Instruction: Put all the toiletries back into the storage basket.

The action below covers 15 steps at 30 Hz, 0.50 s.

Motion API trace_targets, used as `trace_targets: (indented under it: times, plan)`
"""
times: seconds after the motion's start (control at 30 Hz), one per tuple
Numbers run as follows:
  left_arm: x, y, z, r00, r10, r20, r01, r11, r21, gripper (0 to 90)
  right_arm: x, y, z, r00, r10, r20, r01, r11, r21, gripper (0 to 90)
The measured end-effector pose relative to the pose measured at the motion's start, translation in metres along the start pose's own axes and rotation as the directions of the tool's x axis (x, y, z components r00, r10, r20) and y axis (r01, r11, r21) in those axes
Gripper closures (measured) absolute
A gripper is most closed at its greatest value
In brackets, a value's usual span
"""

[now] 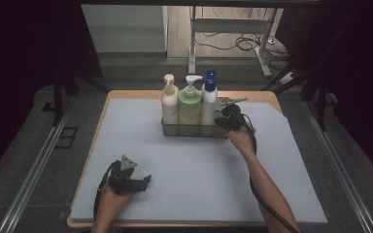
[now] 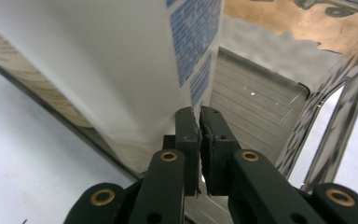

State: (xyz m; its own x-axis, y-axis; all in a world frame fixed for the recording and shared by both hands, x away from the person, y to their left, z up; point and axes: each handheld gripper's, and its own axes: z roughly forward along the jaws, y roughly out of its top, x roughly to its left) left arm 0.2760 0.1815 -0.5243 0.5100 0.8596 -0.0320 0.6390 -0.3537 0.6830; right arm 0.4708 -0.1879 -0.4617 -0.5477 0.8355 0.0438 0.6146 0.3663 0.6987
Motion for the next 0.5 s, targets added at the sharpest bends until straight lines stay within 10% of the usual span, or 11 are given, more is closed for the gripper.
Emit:
trace_targets:
  times: [0.5]
  plan:
    - [0.0001,0.0001,0.0000,1.0000,0.000,0.000,0.000,1.0000,0.001,12.0,-0.0015,0.0087,0.0011,0.9991,0.042,-0.003,-0.042,0.999,-0.011,89.6]
